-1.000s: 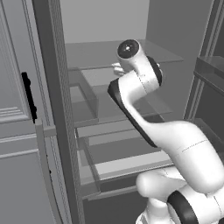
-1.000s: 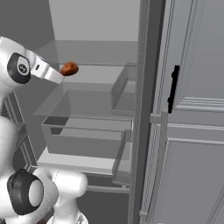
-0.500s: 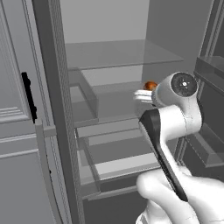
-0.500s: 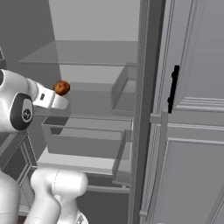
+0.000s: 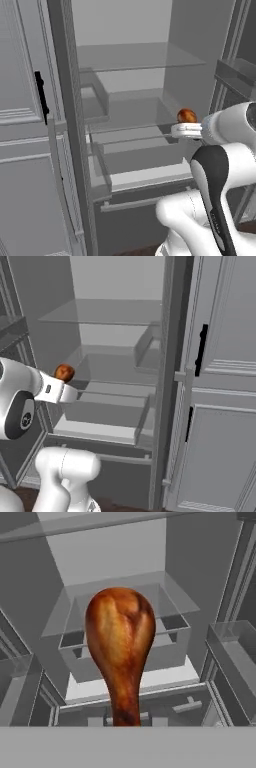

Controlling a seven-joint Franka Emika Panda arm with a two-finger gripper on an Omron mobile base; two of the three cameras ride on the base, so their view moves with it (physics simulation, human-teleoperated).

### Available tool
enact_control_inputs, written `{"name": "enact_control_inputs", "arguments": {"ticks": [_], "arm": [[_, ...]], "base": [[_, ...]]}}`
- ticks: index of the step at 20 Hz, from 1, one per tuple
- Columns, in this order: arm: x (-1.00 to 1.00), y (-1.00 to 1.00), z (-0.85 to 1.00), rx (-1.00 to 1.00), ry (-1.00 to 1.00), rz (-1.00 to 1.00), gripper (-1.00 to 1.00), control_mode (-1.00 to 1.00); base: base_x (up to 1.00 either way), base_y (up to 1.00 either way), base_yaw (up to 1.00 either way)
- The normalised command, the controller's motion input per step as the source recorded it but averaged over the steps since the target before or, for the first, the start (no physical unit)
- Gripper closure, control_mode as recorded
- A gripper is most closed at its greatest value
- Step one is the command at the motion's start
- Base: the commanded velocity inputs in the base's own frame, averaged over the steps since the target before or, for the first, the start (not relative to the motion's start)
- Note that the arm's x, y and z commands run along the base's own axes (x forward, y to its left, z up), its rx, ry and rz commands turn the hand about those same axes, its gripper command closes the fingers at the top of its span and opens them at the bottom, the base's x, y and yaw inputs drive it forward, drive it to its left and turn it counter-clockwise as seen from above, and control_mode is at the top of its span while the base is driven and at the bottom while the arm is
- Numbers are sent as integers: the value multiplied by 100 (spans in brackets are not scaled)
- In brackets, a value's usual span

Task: Place one lime and one chicken drumstick in each tupperware on the nearby counter, to pack two identical lunches.

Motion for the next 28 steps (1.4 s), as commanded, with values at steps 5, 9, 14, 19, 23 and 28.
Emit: {"name": "enact_control_inputs", "arguments": {"ticks": [5,9,14,19,23,28], "arm": [[0,0,0,0,0,0,100,100],[0,0,0,0,0,0,100,100],[0,0,0,0,0,0,100,100],[0,0,0,0,0,0,100,100],[0,0,0,0,0,0,100,100],[0,0,0,0,0,0,100,100]], "base": [[-100,0,23],[-100,23,33],[-90,50,48],[-1,90,63],[76,59,59],[100,25,41]]}}
